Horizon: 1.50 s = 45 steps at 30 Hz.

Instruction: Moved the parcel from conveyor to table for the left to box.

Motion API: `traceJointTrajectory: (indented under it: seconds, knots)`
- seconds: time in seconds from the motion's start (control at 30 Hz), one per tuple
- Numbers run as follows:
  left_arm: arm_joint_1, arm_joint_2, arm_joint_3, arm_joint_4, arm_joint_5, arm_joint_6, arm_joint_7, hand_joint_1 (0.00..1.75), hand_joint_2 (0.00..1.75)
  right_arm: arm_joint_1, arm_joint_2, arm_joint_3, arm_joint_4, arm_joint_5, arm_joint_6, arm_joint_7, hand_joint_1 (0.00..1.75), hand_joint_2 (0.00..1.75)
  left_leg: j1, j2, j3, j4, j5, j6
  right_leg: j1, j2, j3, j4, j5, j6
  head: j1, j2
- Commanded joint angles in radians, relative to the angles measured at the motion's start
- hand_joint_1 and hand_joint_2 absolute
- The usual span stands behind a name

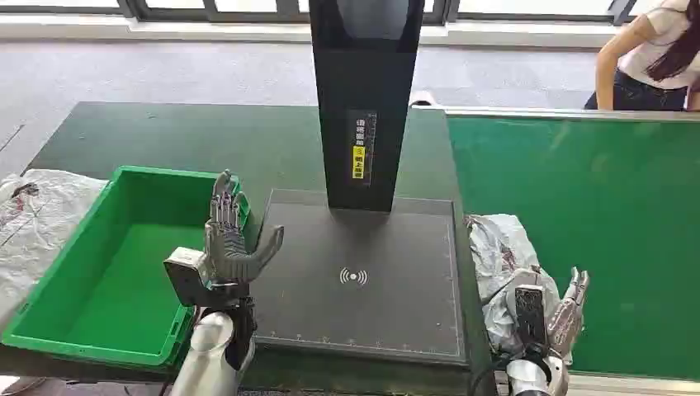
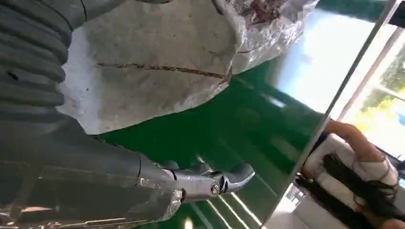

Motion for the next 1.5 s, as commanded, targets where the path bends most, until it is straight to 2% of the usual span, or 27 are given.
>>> traceJointTrajectory:
  seconds: [0.03,0.13,0.23,0.3,0.53,0.57,0.6,0.7,0.9,1.03,1.33,1.5]
  knots:
    - [0.077,-0.021,0.02,-0.022,0.017,0.03,0.002,0.0,1.75,-0.053,-0.01,-0.049,0.136,-0.028,0.021,0.008,0.0,1.75,-0.001,0.002,0.003,-0.003,0.0,0.001,-0.001,0.002,0.003,-0.003,0.0,0.0,0.0,0.0]
    - [0.088,-0.021,0.017,-0.03,0.013,0.025,0.002,0.0,1.75,-0.085,0.01,-0.036,0.147,-0.006,0.021,0.058,0.0,1.75,-0.001,0.005,0.003,-0.003,0.0,0.001,-0.001,0.005,0.001,-0.002,0.001,0.0,0.0,0.0]
    - [0.071,-0.031,0.015,-0.004,0.005,0.002,0.002,0.0,1.75,-0.056,0.002,-0.032,0.121,0.029,0.058,0.138,0.0,1.75,-0.001,0.004,0.003,-0.003,0.0,0.0,0.0,0.004,0.002,-0.002,0.001,0.0,0.0,0.0]
    - [0.065,-0.033,0.017,0.003,0.002,0.004,0.002,0.0,1.75,-0.041,-0.001,-0.037,0.107,0.031,0.068,0.139,0.0,1.75,0.0,0.001,0.002,-0.001,0.0,0.0,0.0,0.0,0.002,-0.001,0.0,0.0,0.0,0.0]
    - [0.065,-0.033,0.017,0.003,0.002,0.004,0.002,0.0,1.75,-0.041,-0.001,-0.037,0.107,0.031,0.068,0.139,0.0,1.75,-0.001,0.002,0.005,-0.006,0.001,0.001,-0.001,0.001,0.004,-0.006,0.002,0.0,0.0,0.0]
    - [0.065,-0.032,0.018,0.004,0.003,-0.001,0.002,0.0,1.75,-0.043,-0.001,-0.034,0.111,0.039,0.073,0.151,1.19,1.75,0.0,0.001,0.002,-0.002,0.0,0.001,0.0,0.001,0.002,-0.002,0.0,0.0,0.0,0.0]
    - [0.063,-0.033,0.019,0.007,0.0,-0.004,0.002,0.0,1.75,-0.038,-0.002,-0.037,0.109,0.054,0.09,0.179,1.75,1.75,-0.001,0.002,0.004,-0.005,0.001,0.001,-0.001,0.001,0.003,-0.004,0.001,0.0,0.0,0.0]
    - [0.063,-0.031,0.022,0.009,0.0,-0.005,0.002,0.0,1.75,-0.037,-0.004,-0.038,0.133,0.111,0.141,0.258,1.75,1.75,0.0,0.001,0.002,-0.002,0.0,0.001,0.0,0.0,0.001,-0.002,0.0,0.0,0.0,0.0]
    - [0.056,-0.032,0.021,0.011,-0.003,-0.013,0.002,0.0,1.75,-0.042,0.0,-0.056,0.148,0.144,0.183,0.303,1.75,1.75,0.0,0.001,0.002,-0.002,0.0,0.001,0.0,0.0,0.002,-0.002,0.0,0.0,0.0,0.0]
    - [0.052,-0.033,0.019,0.016,-0.006,-0.017,0.002,0.0,1.75,-0.038,0.001,-0.058,0.139,0.146,0.191,0.304,1.75,1.75,-0.001,0.001,0.006,-0.008,0.002,0.001,-0.001,0.0,0.005,-0.007,0.002,0.0,0.0,0.0]
    - [0.054,-0.036,0.022,0.014,-0.007,-0.018,0.002,0.0,1.75,-0.022,0.014,-0.072,0.09,0.162,0.204,0.307,1.75,1.75,0.0,0.001,0.003,-0.003,0.0,0.001,0.0,0.0,0.002,-0.003,0.0,0.0,0.0,0.0]
    - [0.064,-0.039,0.029,0.004,-0.01,-0.014,0.002,0.0,1.75,-0.002,0.045,-0.105,0.009,0.155,0.159,0.237,1.75,1.75,0.0,0.001,0.003,-0.003,0.0,0.001,0.0,0.0,0.003,-0.003,0.0,0.0,0.0,0.0]
